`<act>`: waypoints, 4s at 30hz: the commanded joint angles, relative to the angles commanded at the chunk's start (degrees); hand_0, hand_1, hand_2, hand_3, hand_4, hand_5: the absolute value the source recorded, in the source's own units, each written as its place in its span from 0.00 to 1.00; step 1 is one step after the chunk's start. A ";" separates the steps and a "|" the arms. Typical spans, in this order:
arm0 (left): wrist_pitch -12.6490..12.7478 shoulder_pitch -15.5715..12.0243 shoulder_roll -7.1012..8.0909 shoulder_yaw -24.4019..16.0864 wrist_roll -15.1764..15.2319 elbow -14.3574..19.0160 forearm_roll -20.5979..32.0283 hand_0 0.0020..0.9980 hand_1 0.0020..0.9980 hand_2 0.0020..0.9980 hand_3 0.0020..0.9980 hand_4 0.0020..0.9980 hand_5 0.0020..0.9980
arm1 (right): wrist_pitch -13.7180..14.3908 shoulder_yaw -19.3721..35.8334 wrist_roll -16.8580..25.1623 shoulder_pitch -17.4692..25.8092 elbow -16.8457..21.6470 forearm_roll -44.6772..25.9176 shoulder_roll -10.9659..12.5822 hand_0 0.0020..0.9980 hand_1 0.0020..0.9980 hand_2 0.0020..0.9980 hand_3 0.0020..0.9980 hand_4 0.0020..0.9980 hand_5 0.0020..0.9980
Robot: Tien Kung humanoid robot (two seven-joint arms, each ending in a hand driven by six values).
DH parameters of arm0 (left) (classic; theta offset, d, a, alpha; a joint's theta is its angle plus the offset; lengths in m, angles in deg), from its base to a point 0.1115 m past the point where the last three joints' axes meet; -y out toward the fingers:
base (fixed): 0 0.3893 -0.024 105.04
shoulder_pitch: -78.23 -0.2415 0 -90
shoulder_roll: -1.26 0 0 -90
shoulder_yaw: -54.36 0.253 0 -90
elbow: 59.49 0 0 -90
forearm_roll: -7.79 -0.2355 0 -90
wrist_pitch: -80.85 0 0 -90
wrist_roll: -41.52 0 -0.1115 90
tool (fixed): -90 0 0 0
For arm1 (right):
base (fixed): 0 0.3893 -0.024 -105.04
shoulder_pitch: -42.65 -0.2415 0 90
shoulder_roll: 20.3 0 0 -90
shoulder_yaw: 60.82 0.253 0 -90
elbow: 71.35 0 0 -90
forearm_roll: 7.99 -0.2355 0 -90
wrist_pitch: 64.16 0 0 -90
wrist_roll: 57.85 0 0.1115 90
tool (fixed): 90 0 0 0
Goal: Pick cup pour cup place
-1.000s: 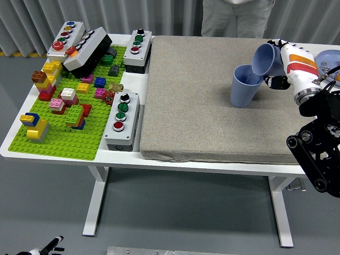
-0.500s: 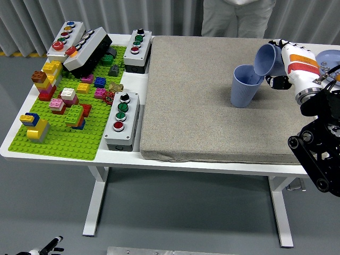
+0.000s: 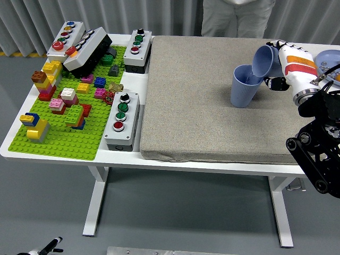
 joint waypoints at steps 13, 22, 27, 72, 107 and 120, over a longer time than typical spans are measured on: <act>0.00 0.05 0.03 -0.05 0.01 0.00 0.08 0.85 0.83 0.87 0.78 0.64 0.99 | -0.04 -0.37 -0.31 -0.38 0.56 0.07 0.52 0.82 0.69 0.58 0.68 0.75 0.15; 0.01 0.06 0.07 -0.04 0.03 0.00 0.10 0.85 0.83 0.87 0.78 0.64 0.99 | -0.19 -0.99 -0.73 -0.86 0.82 0.38 1.01 0.83 0.70 0.58 0.68 0.75 0.14; 0.04 0.04 0.07 -0.10 0.05 0.00 0.15 0.85 0.83 0.87 0.78 0.64 0.99 | -0.19 -1.67 -0.88 -1.02 0.78 0.31 1.43 0.83 0.70 0.58 0.68 0.75 0.14; 0.04 -0.19 0.18 -0.14 -0.10 0.00 0.30 0.85 0.83 0.87 0.78 0.64 0.99 | -0.59 -7.98 -2.32 -3.80 2.10 -0.07 5.12 0.84 0.70 0.58 0.67 0.73 0.10; 0.08 0.02 0.28 -0.37 -0.08 0.00 0.25 0.85 0.83 0.87 0.78 0.64 0.99 | -1.40 -12.29 -2.73 -5.92 2.79 -0.48 8.19 0.86 0.71 0.59 0.67 0.72 0.09; 0.08 -0.05 0.24 -0.42 -0.08 0.00 0.24 0.85 0.83 0.87 0.78 0.64 0.99 | -0.84 -11.48 -2.69 -5.64 2.57 -3.01 7.79 0.86 0.71 0.59 0.66 0.72 0.09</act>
